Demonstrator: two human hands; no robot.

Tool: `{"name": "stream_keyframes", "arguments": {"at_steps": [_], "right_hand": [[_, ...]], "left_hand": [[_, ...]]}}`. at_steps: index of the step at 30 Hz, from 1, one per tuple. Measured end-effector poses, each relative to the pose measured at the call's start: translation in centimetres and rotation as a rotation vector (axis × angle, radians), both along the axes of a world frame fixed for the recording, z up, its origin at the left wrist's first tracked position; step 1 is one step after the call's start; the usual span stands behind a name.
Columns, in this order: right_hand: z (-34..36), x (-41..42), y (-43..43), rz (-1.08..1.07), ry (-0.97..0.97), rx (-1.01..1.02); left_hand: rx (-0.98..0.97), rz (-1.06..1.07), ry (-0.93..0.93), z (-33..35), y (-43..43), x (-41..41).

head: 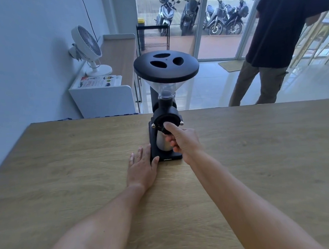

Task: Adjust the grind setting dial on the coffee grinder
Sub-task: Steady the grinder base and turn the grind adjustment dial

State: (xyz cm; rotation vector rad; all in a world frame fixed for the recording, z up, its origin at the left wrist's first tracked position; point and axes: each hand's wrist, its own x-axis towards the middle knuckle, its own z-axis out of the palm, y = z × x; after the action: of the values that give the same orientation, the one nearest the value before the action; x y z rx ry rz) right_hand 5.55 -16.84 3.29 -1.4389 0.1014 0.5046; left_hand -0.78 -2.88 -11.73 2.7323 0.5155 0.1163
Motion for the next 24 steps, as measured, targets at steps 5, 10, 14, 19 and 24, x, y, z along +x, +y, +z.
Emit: {"name": "stream_keyframes", "arguments": {"at_steps": [5, 10, 14, 19, 24], "right_hand": [[0.21, 0.05, 0.05, -0.004, -0.028, -0.048], [0.28, 0.00, -0.03, -0.003, -0.020, -0.034], [0.19, -0.15, 0.16, -0.022, -0.022, -0.043], [0.20, -0.21, 0.04, -0.023, -0.050, -0.057], [0.16, -0.11, -0.07, 0.012, -0.023, -0.034]], "left_hand": [[0.005, 0.002, -0.002, -0.08, 0.05, 0.01], [0.005, 0.000, -0.011, -0.06, -0.01, -0.01], [-0.001, 0.011, -0.010, 0.14, -0.09, -0.08], [0.004, 0.021, -0.009, 0.39, -0.33, -0.18], [-0.001, 0.024, -0.008, 0.54, -0.33, -0.23]]}}
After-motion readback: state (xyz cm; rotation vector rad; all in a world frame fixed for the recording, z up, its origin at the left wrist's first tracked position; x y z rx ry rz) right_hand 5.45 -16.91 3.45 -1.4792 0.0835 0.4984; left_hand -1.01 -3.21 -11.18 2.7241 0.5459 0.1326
